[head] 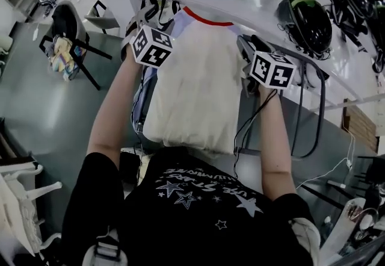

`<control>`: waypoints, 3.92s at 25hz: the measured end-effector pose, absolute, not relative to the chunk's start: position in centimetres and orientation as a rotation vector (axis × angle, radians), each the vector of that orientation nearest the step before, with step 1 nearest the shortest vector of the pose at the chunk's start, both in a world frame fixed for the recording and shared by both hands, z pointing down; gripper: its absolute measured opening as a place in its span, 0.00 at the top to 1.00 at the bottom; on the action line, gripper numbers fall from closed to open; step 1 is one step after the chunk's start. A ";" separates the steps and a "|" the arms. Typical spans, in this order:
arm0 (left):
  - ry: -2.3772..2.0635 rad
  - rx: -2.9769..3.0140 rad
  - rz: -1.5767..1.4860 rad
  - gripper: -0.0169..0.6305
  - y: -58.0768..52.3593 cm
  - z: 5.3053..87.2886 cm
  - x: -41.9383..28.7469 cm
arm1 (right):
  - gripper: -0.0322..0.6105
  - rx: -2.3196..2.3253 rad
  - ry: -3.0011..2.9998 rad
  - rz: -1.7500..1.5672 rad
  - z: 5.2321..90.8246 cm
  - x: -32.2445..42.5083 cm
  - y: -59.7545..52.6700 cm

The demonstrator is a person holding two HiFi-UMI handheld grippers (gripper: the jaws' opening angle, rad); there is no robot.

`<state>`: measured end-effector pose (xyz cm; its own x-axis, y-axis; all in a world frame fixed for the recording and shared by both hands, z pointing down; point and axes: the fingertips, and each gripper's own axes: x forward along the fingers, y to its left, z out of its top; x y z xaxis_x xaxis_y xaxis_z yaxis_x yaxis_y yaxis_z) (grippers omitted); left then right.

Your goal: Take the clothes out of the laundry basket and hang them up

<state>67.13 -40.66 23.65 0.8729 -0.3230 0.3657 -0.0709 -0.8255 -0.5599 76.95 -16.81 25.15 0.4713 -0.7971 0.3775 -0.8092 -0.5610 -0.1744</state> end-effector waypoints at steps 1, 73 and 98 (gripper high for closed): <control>0.302 -2.500 -0.592 0.51 -39.9 22.6 65.9 | 0.62 2.672 -1.476 0.632 24.3 75.9 -16.2; 1.388 -3.378 -1.362 0.58 -0.9 95.0 -9.5 | 0.94 1.758 -1.946 0.979 81.3 10.5 0.4; 1.529 -3.526 -1.068 0.92 -1.1 91.5 -8.0 | 0.94 1.544 -2.029 0.984 83.3 8.2 0.0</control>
